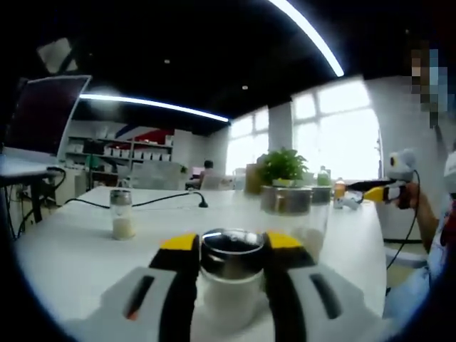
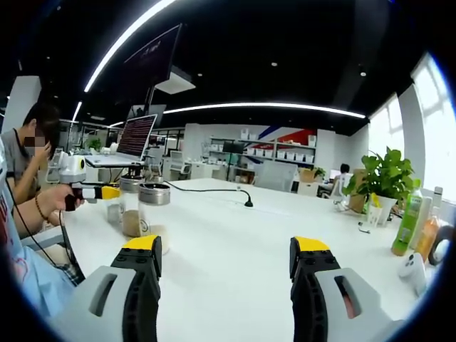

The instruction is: Rotate the seasoning bottle until the label or dispensing opening points toward the visible target arrow and the bottle remains upright within the marked orientation range

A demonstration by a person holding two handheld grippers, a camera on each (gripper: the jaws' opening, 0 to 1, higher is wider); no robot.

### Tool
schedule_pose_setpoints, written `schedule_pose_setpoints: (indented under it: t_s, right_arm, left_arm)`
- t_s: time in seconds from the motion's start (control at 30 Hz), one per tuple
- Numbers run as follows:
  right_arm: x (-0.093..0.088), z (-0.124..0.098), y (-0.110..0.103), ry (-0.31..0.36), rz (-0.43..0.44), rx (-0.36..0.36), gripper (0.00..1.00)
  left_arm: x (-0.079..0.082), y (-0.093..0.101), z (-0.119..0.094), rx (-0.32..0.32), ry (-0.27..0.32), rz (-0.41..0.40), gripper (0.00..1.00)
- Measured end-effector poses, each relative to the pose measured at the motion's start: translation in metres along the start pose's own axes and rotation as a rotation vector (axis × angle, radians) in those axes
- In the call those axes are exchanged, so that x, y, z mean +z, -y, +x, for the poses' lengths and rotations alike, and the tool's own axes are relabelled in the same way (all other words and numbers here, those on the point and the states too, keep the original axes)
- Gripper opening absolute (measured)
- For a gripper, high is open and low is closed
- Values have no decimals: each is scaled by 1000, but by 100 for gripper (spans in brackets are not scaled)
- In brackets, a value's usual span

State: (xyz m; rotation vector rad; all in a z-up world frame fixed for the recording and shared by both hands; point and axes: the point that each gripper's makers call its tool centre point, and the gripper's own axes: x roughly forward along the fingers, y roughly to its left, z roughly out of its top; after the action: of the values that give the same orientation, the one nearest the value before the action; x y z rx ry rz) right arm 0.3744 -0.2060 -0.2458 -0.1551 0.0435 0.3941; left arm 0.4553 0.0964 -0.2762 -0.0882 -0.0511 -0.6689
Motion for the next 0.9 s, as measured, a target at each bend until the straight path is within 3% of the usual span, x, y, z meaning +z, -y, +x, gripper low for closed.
schedule_pose_setpoints:
  t_s: [0.63,0.9]
  right_arm:
    - [-1,2,1,-3,-10,3,75]
    - [7,2,-3,44,12,33,76]
  left_arm:
    - [-1,1,5,-123,-31,-1,37]
    - [-2,3,6,-183,-47,-3,37]
